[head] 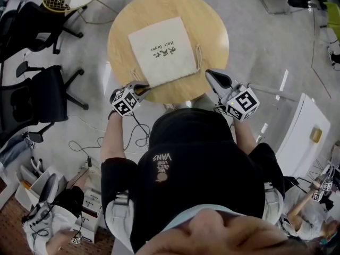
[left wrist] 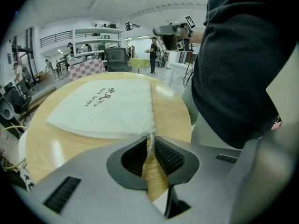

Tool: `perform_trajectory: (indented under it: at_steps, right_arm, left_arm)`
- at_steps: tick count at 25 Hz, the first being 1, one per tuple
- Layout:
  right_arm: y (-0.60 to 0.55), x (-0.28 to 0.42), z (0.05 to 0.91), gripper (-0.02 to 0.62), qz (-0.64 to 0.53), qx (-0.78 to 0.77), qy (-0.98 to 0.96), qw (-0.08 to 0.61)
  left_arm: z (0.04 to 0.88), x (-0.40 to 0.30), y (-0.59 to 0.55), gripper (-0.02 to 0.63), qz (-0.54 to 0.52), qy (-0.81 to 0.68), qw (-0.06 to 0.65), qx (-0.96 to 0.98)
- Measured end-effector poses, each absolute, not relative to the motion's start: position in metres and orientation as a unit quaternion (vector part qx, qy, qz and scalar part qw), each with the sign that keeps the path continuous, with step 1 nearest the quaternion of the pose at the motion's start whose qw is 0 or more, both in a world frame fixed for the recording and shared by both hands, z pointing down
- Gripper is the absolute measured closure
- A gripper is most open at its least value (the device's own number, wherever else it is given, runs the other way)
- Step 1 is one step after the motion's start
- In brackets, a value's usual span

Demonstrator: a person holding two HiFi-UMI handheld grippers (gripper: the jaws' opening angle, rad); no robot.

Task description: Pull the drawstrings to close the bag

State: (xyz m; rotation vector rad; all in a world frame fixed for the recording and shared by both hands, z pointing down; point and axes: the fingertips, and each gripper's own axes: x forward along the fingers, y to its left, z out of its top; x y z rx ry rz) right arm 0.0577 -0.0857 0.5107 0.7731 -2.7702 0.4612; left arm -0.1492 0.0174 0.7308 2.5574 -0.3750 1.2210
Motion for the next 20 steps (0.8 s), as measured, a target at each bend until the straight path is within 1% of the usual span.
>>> perform_trajectory:
  at_steps: [4, 8, 13, 20]
  right_arm:
    - [-0.087, 0.058, 0.511, 0.597, 0.159, 0.264, -0.945, 0.113]
    - [-0.089, 0.059, 0.512, 0.597, 0.162, 0.263, -0.944, 0.112]
    - [-0.091, 0.063, 0.516, 0.597, 0.166, 0.263, -0.944, 0.115]
    - [-0.099, 0.063, 0.532, 0.597, 0.167, 0.244, -0.946, 0.135]
  left_arm:
    - [0.734, -0.149, 0.018, 0.545, 0.424, -0.132, 0.147, 0.884]
    - [0.734, -0.148, 0.019, 0.575, 0.421, -0.136, 0.160, 0.883]
    - [0.717, -0.143, 0.015, 0.583, 0.395, -0.150, 0.169, 0.890]
    - [0.707, -0.143, 0.015, 0.588, 0.364, -0.175, 0.206, 0.891]
